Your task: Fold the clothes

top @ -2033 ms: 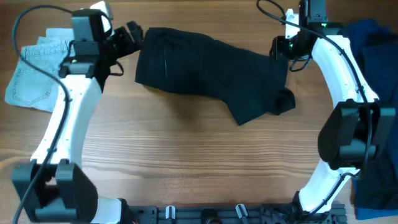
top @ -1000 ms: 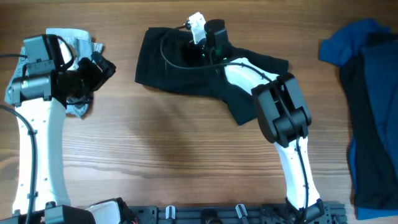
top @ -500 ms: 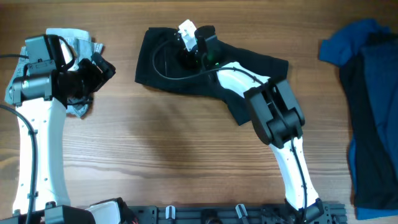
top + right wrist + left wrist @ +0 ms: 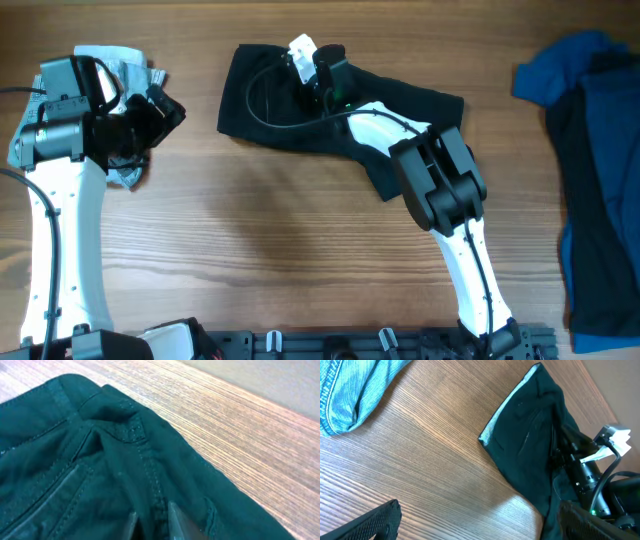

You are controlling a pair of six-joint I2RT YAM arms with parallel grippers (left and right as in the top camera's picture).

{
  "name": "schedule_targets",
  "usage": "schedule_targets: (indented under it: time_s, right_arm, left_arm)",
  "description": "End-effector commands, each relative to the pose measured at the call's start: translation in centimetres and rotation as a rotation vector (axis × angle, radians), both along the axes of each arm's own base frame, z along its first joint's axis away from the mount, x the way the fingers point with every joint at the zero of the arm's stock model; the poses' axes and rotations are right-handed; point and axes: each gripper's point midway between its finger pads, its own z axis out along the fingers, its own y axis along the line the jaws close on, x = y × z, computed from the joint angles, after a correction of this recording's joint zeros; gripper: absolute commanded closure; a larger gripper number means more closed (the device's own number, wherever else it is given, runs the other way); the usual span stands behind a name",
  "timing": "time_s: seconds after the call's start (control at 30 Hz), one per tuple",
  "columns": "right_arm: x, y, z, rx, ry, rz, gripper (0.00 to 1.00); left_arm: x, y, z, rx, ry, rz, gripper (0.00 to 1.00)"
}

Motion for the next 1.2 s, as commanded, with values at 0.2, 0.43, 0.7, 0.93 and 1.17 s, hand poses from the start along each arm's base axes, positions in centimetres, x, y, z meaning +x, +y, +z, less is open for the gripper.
schedule_targets:
  time_s: [0.2, 0.43, 0.7, 0.93, 1.17]
  right_arm:
    - [-6.4, 0.3, 16.1, 0.102, 0.094, 0.147, 0.96]
    - [-16.1, -0.3, 16.0, 0.035, 0.426, 0.266, 0.96]
    - [-30.0, 1.7, 11.6, -0.187, 0.825, 0.396, 0.96]
    - [-35.4, 1.8, 10.8, -0.298, 0.929, 0.456, 0.31]
    - [-27.2, -6.4, 18.5, -0.211, 0.673, 0.042, 0.14]
  left_arm:
    - [1.3, 0.4, 0.9, 0.035, -0.064, -0.012, 0.01]
    - [2.3, 0.6, 1.5, 0.045, -0.113, -0.011, 0.01]
    - [3.2, 0.8, 2.2, 0.055, -0.160, -0.011, 0.00]
    - [3.2, 0.8, 2.2, 0.055, -0.160, -0.011, 0.00]
    - [4.2, -1.3, 2.9, 0.056, -0.206, -0.068, 0.20]
